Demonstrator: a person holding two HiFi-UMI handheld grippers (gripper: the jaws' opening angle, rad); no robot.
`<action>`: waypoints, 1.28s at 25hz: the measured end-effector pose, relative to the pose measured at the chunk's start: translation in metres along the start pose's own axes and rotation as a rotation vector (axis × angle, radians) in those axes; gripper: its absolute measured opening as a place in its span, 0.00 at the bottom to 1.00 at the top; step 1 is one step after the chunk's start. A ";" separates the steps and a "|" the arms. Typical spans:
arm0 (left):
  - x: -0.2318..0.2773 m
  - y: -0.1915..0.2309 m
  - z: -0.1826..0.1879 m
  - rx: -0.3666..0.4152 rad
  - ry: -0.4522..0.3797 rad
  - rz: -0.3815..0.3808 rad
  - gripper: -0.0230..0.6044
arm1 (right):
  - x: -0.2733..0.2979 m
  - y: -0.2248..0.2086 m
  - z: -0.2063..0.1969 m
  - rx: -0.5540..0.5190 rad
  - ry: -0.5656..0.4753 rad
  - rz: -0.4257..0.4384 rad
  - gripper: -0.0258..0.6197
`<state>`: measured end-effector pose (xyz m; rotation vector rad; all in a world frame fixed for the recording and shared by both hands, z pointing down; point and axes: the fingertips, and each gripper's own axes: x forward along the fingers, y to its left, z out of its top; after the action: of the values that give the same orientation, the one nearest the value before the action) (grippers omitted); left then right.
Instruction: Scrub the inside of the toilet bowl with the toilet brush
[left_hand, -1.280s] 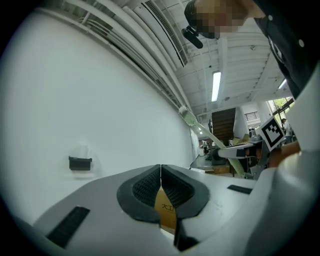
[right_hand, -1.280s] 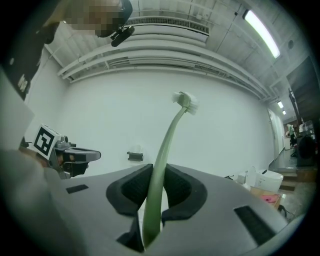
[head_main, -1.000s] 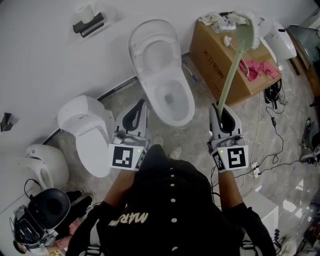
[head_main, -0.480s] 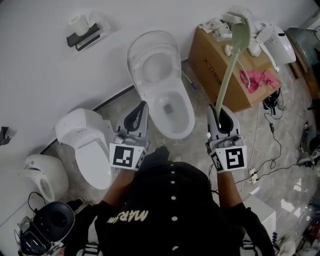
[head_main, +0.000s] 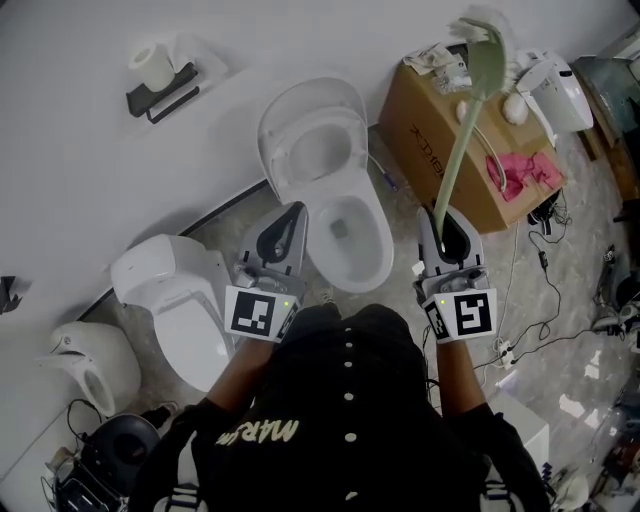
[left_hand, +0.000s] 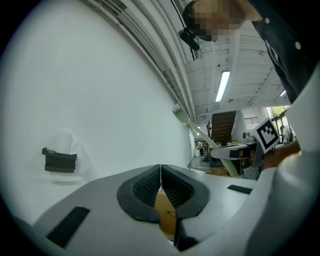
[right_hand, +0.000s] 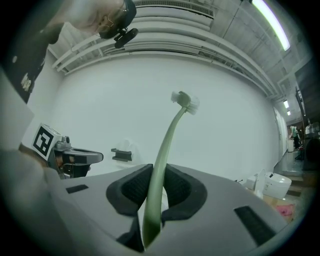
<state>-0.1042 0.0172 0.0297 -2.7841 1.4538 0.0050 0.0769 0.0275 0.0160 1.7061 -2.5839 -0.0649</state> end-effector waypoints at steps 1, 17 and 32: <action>0.003 0.002 -0.002 -0.004 0.004 -0.002 0.08 | 0.004 -0.001 -0.002 0.002 0.008 -0.001 0.16; 0.058 -0.009 -0.056 -0.104 0.118 0.039 0.08 | 0.045 -0.033 -0.105 0.028 0.235 0.134 0.16; 0.067 -0.031 -0.274 -0.144 0.329 0.005 0.08 | 0.012 -0.014 -0.427 0.057 0.651 0.242 0.16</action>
<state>-0.0399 -0.0206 0.3039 -3.0091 1.5805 -0.3812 0.1104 0.0065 0.4420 1.1455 -2.2672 0.4893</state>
